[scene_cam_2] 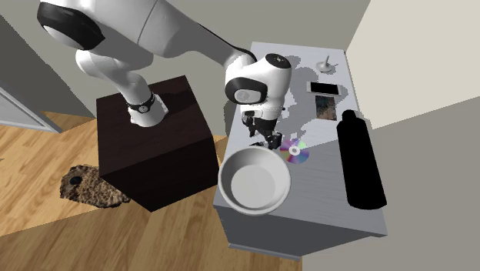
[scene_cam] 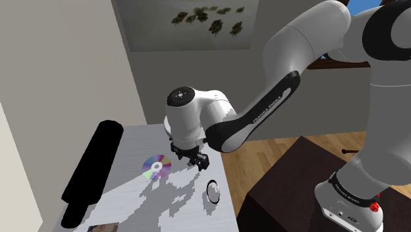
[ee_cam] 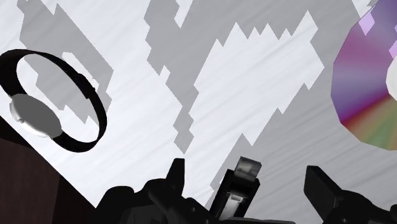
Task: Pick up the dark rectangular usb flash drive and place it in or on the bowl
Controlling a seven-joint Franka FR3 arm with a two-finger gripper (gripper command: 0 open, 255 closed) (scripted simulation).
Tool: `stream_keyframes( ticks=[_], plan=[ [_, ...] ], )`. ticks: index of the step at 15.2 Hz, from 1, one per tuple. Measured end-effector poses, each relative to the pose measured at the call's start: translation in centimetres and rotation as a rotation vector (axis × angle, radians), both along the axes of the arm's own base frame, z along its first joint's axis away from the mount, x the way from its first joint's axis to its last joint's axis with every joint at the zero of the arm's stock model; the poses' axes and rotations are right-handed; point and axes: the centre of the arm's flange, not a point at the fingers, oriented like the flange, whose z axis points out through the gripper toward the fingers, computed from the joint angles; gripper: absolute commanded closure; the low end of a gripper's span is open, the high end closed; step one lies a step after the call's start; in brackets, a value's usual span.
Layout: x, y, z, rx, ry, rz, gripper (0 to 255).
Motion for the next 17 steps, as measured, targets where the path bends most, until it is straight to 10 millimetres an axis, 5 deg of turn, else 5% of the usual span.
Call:
stream_keyframes(
  ticks=[1, 2, 13, 17],
  plan=[
    [0.0, 0.0, 0.0, 0.000, 0.000, 0.000, 0],
    [0.0, 0.0, 0.0, 0.000, 0.000, 0.000, 255],
    [-0.2, 0.2, 0.4, 0.000, -0.001, 0.004, 255],
    [0.0, 0.0, 2.1, 0.000, 0.000, 0.000, 255]
  ],
)
